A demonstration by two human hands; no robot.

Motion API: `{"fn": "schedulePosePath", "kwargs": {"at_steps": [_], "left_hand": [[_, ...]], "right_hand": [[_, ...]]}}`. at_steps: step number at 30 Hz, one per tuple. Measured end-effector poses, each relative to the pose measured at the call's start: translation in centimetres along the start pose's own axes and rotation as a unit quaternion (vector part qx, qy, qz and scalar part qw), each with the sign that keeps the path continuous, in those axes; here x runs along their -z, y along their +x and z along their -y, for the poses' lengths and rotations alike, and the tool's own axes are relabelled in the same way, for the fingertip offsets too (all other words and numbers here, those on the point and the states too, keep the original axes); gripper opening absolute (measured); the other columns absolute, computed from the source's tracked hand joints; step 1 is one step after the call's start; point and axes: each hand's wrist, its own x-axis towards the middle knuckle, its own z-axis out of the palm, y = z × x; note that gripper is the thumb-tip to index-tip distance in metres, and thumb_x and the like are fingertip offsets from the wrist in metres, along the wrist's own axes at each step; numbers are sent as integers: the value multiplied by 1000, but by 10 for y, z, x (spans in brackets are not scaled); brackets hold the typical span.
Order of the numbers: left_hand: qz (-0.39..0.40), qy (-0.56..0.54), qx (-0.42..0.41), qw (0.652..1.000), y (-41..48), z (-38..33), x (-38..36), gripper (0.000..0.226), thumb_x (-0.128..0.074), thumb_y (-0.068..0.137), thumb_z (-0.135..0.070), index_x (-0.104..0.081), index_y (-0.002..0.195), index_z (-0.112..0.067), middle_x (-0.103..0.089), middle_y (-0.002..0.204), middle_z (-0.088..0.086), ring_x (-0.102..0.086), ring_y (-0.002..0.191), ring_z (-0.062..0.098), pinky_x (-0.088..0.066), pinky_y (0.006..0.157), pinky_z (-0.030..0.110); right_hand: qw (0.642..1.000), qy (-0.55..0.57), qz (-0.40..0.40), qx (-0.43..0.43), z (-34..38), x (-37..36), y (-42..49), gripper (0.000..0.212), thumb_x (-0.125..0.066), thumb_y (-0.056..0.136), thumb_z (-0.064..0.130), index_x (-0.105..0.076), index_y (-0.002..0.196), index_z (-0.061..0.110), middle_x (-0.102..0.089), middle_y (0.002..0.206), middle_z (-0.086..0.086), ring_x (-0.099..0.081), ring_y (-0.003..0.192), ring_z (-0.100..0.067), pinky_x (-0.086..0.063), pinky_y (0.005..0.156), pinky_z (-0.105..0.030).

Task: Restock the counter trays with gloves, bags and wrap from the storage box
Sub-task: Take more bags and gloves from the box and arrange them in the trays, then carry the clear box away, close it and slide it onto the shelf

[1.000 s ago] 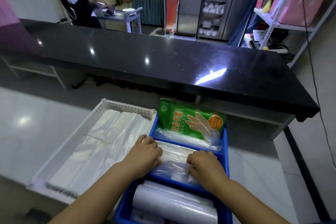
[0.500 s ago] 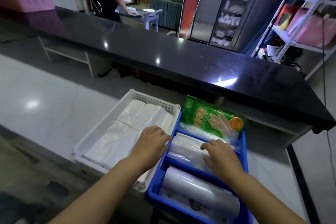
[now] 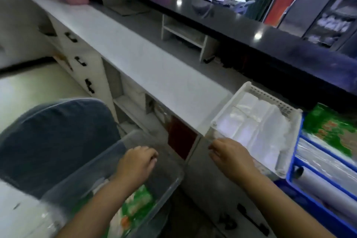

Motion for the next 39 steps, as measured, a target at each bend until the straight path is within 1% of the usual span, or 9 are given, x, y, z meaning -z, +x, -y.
{"fn": "schedulePosePath", "kwargs": {"at_steps": [2,8,12,18,22,25,30,35,39], "left_hand": [[4,9,55,998,-25,44,12,21,-50,90,-30,-65,105,-26,-66,106,-4,-58,102,18,-44,84,32],[-37,-14,217,975,-88,130,29,17,-57,87,-22,-70,97,-19,-70,101,2,-61,96,23,-47,75,34],[-34,-33,289,956,-128,153,17,19,-56,87,-23,-70,100,-22,-71,103,-1,-62,95,21,-47,73,30],[-2,-32,386,922,-175,172,-6,21,-50,90,-25,-68,100,-24,-69,99,-2,-61,90,18,-44,70,29],[-7,-33,451,892,-184,179,-20,21,-49,90,-26,-68,101,-26,-69,97,-5,-60,88,15,-41,66,26],[-11,-41,469,882,-178,183,-32,20,-50,90,-25,-68,99,-25,-69,97,-5,-61,87,15,-38,63,25],[4,-30,470,882,-153,190,-47,20,-49,89,-24,-68,96,-24,-69,93,-2,-61,84,18,-46,66,29],[1,-31,438,899,-125,205,-45,17,-52,87,-24,-68,91,-22,-68,88,0,-60,80,20,-37,59,26],[18,-27,394,918,-112,233,-43,20,-51,87,-22,-68,98,-22,-67,95,0,-61,85,19,-35,61,25]], "right_hand": [[999,6,26,32,34,-15,13,11,-54,87,28,-63,91,24,-66,90,4,-61,84,-17,-45,64,-28],[989,6,109,97,99,-71,44,19,-50,90,30,-64,101,25,-66,99,6,-61,90,-14,-48,68,-26],[977,-13,174,125,119,-119,63,23,-45,91,30,-64,101,21,-67,103,2,-61,94,-17,-52,75,-32],[947,-25,261,187,147,-184,94,19,-49,88,28,-62,86,14,-68,92,-7,-62,83,-27,-36,58,-30],[922,1,302,241,164,-219,122,18,-50,88,28,-65,94,21,-69,98,-3,-64,89,-25,-41,61,-28],[916,13,314,251,171,-239,139,19,-51,88,28,-66,97,20,-70,101,-4,-64,91,-26,-42,63,-29],[905,28,346,247,167,-259,158,21,-52,89,27,-65,102,18,-69,106,-7,-63,93,-28,-47,69,-32],[913,15,340,223,157,-261,169,18,-51,89,25,-64,95,16,-69,101,-7,-63,90,-28,-41,63,-30],[927,13,333,173,153,-259,164,21,-52,89,28,-63,91,11,-69,99,-10,-63,90,-30,-40,61,-32]]}}
